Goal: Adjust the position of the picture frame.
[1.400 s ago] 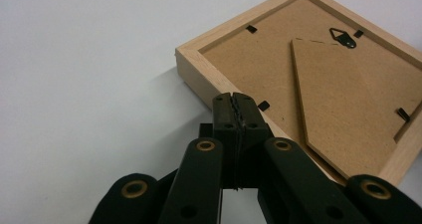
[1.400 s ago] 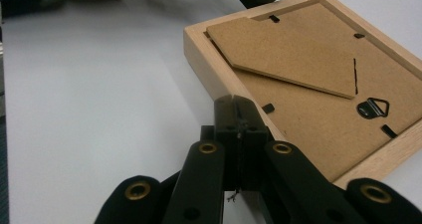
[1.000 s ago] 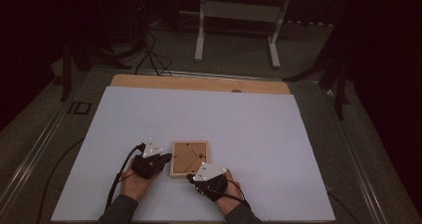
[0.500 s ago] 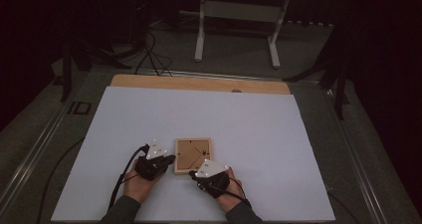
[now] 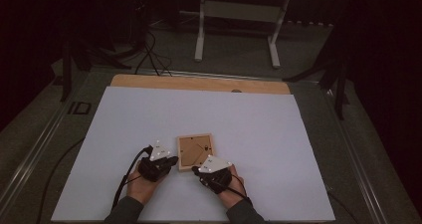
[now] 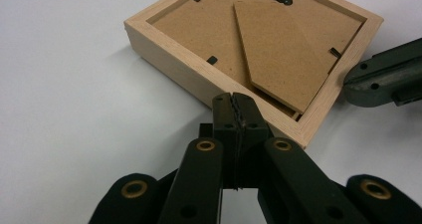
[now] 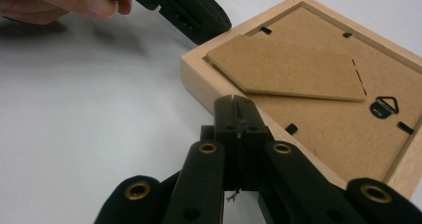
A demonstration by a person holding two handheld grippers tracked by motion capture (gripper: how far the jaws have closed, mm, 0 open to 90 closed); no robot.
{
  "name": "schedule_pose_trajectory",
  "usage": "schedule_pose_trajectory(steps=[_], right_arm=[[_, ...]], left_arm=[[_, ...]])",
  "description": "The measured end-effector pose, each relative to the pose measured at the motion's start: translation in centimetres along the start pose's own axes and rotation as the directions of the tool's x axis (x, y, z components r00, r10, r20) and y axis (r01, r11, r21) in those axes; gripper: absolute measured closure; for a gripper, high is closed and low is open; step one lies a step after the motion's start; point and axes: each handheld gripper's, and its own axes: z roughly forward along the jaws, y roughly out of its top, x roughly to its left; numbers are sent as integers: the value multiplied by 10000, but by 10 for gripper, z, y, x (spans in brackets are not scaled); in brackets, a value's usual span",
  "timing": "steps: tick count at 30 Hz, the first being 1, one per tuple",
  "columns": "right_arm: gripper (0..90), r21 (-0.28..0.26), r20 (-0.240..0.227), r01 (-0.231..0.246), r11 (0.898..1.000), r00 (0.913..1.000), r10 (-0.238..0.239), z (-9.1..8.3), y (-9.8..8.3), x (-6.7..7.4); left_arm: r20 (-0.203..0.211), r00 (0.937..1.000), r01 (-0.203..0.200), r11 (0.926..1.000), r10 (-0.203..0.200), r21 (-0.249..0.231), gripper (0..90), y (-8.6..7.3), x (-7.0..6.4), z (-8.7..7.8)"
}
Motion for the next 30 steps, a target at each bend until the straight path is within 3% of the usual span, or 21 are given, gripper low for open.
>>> schedule_pose_trajectory(steps=[4,10,15,20,21,30], right_arm=[[897,-81,110,-137,9999,9998,138,-7,1,-6],[897,-454,700,-732,9963,9946,763,-31,-1,-30],[897,-289,1029,-1063,9939,9887,1088,-42,-9,-41],[897,215,1450,-1258,9918,9820,1214,-42,-18,-41],[897,447,1508,-1577,9865,9772,1494,-41,-23,-39],[897,583,1542,-1636,9848,9761,1530,-40,-23,-36]], left_arm=[[-128,9999,-71,10000,71,-9,894,0,-2,0],[-169,9998,-106,9999,106,18,894,0,-3,0],[-184,9998,-67,10000,67,17,894,0,-4,0],[-244,9996,-128,9999,129,22,894,1,-5,1],[-253,9996,-106,9999,106,14,894,2,-5,1],[-450,9989,-91,9999,89,-50,895,4,-6,5]])
